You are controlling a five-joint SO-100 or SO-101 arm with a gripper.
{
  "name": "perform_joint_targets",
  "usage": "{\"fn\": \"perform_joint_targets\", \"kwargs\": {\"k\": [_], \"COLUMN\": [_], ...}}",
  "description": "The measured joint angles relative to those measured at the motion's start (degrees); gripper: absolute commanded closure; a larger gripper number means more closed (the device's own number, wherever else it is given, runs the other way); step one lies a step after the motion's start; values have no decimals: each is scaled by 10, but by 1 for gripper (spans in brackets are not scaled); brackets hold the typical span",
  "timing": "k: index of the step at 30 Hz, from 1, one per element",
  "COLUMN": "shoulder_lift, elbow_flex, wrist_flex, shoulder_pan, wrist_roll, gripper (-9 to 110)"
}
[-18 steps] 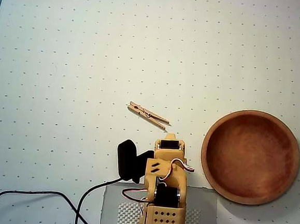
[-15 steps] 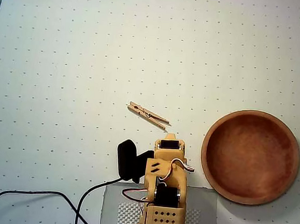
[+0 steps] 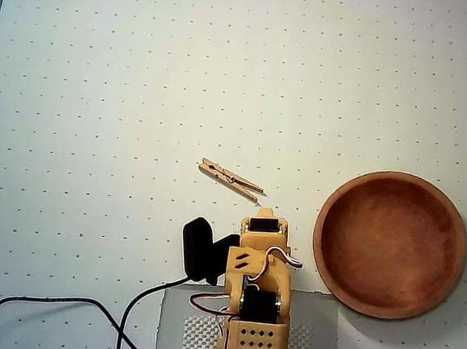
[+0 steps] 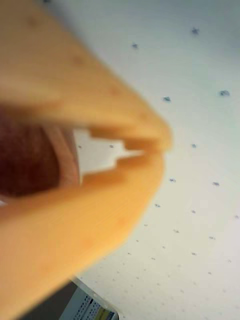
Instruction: Grasp a clothespin and put it in the bowl.
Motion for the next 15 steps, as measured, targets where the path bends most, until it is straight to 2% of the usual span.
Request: {"fn": "perform_joint_targets", "kwargs": {"k": [9,15], "shoulder_lift": [0,0], "elbow_flex": [-10,-121], "wrist_flex": [5,54], "shoulder_pan": [4,6], "wrist_roll": [0,-22], "gripper": [105,105]}}
